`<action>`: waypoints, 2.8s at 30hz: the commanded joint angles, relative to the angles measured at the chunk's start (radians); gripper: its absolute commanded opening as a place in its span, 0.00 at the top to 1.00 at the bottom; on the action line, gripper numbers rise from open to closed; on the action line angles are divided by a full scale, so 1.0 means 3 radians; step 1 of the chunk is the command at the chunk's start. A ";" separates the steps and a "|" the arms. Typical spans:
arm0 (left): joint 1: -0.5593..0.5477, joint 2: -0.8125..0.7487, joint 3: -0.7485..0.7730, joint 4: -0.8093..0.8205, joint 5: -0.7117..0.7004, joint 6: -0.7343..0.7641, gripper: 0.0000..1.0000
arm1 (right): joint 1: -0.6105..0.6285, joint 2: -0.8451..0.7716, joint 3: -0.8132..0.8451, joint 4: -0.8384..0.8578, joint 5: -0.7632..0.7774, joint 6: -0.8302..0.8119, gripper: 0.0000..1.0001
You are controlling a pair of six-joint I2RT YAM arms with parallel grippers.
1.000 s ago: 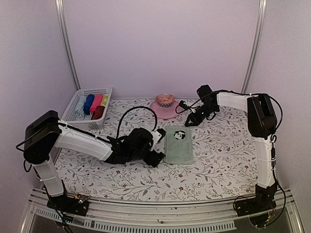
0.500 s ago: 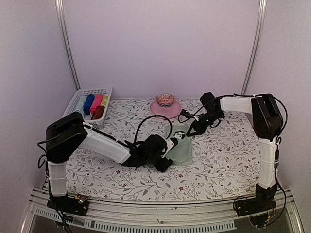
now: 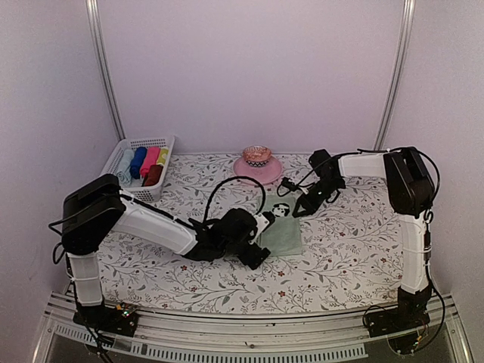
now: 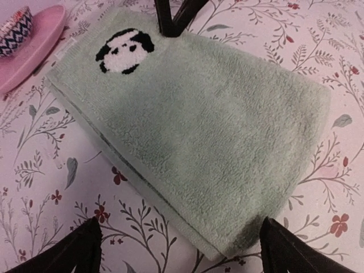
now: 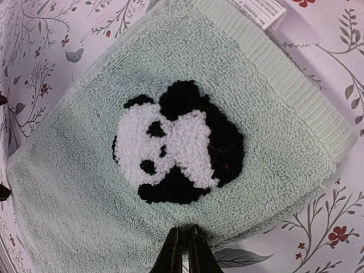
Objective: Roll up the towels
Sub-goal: Roll the towel at the center of the board.
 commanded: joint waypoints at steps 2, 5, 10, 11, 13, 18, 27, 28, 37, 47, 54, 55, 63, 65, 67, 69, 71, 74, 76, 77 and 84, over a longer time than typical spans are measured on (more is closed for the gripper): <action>-0.0052 -0.0474 -0.0142 0.0104 -0.0088 0.0338 0.03 | -0.0013 0.0048 0.0124 0.0121 0.0523 -0.0053 0.92; -0.0051 -0.0654 -0.0378 0.0338 0.0004 0.0804 0.03 | -0.0010 -0.0167 0.0158 0.0127 0.0471 -0.0206 0.89; -0.0047 -0.0824 -0.0858 0.0804 0.0370 0.1575 0.03 | -0.0012 -0.0794 -0.0179 0.0343 0.0400 -0.0485 0.62; -0.0049 -0.0809 -0.0896 0.0854 0.0386 0.1675 0.03 | -0.0013 -0.0927 -0.0284 0.0413 0.0425 -0.0543 0.56; -0.0052 -0.0736 -0.0888 0.0891 0.0434 0.1835 0.03 | -0.0010 -0.1187 -0.0479 0.0544 0.0483 -0.0621 0.43; -0.0079 -0.0483 -0.0749 0.0971 0.0466 0.2225 0.03 | -0.0018 -0.1892 -0.0989 0.0974 0.0611 -0.0731 0.12; -0.0125 0.0080 -0.0264 0.0746 0.0404 0.2614 0.10 | -0.0084 -0.2948 -0.1898 0.2049 0.0774 -0.0718 0.01; -0.0126 0.0133 -0.0215 0.0701 0.0406 0.2632 0.13 | -0.0082 -0.2962 -0.1899 0.2043 0.0765 -0.0712 0.01; -0.0127 0.0446 0.0106 0.0372 0.0320 0.2749 0.51 | -0.0089 -0.3154 -0.2058 0.2065 0.0489 -0.0869 0.01; -0.0116 0.0324 0.0082 0.0258 0.0643 0.2550 1.00 | -0.0085 -0.3486 -0.2879 0.1932 -0.0259 -0.2184 0.11; -0.0048 0.0159 0.0004 0.0294 0.0977 0.2357 1.00 | 0.0095 -0.3313 -0.3147 0.1601 -0.0332 -0.2857 0.19; -0.0046 0.0151 0.0001 0.0294 0.0992 0.2348 1.00 | 0.0156 -0.3256 -0.3182 0.1639 -0.0279 -0.2867 0.20; -0.0027 0.0130 -0.0051 0.0315 0.1018 0.2277 1.00 | 0.0698 -0.2569 -0.3144 0.1845 0.0261 -0.2762 0.29; -0.0021 0.0129 -0.0067 0.0324 0.1017 0.2266 1.00 | 0.0747 -0.2434 -0.3103 0.1849 0.0362 -0.2672 0.33; -0.0016 0.0129 -0.0076 0.0327 0.1020 0.2258 1.00 | 0.0763 -0.2315 -0.3100 0.1887 0.0399 -0.2613 0.37; -0.0011 0.0133 -0.0079 0.0331 0.1022 0.2253 1.00 | 0.0772 -0.2238 -0.3108 0.1957 0.0465 -0.2568 0.41; -0.0006 0.0129 -0.0080 0.0331 0.1025 0.2250 1.00 | 0.0777 -0.2181 -0.3095 0.2022 0.0544 -0.2523 0.45; -0.0008 0.0120 -0.0091 0.0337 0.1036 0.2243 1.00 | 0.0775 -0.2146 -0.3080 0.2120 0.0633 -0.2419 0.49; -0.0009 0.0116 -0.0090 0.0340 0.1047 0.2243 1.00 | 0.0781 -0.2125 -0.3069 0.2138 0.0658 -0.2386 0.53; -0.0008 0.0113 -0.0093 0.0340 0.1048 0.2243 1.00 | 0.0787 -0.2112 -0.3065 0.2136 0.0663 -0.2380 0.54; -0.0003 0.0102 -0.0092 0.0321 0.1064 0.2232 0.92 | 0.0810 -0.2062 -0.2990 0.2077 0.0635 -0.2272 0.61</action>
